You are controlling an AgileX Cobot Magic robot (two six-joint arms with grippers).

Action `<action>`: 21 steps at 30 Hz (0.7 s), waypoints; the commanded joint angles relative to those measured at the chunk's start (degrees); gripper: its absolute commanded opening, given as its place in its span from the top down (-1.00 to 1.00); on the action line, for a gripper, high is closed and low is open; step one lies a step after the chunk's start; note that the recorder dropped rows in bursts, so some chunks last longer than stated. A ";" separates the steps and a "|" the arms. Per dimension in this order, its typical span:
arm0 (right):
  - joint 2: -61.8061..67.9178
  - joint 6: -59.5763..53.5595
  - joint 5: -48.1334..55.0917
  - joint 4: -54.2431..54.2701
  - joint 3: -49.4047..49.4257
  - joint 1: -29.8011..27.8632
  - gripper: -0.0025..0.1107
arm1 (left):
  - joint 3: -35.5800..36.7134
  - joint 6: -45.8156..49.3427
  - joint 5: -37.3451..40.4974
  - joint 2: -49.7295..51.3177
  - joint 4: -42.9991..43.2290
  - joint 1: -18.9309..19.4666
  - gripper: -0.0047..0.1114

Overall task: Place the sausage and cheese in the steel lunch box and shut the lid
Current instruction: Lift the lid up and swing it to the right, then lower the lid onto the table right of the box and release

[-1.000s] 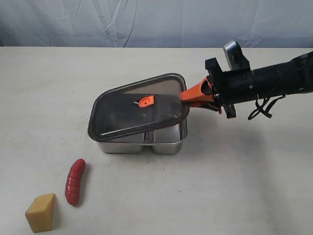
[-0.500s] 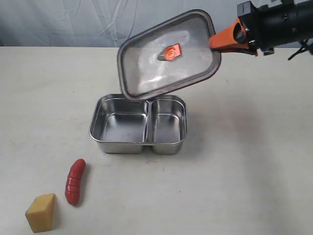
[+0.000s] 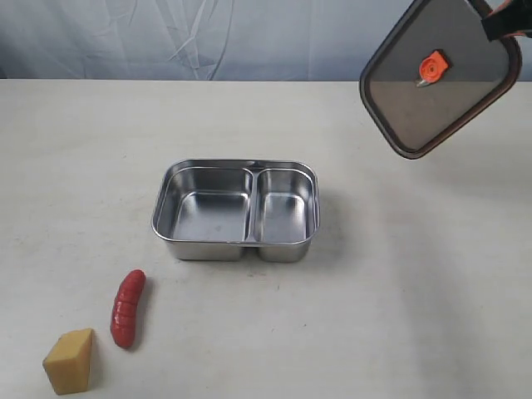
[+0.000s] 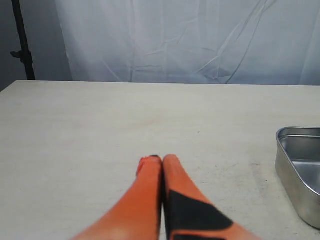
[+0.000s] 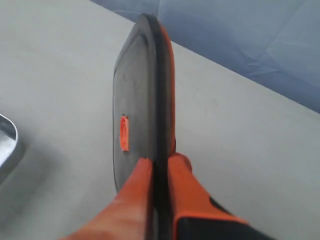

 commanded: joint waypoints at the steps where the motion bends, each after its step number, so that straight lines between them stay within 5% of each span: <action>1: -0.14 0.22 1.57 -5.73 -0.30 2.77 0.97 | 0.27 0.00 -0.40 -0.31 -0.85 -0.98 0.92; 10: 3.66 1.42 7.97 -17.64 -0.30 15.18 0.97 | 0.27 0.00 -0.40 -0.31 -0.85 -2.06 0.92; 21: 5.15 7.09 18.21 -19.70 5.16 21.78 0.97 | 0.27 0.00 -0.40 -0.31 -0.85 -2.06 0.92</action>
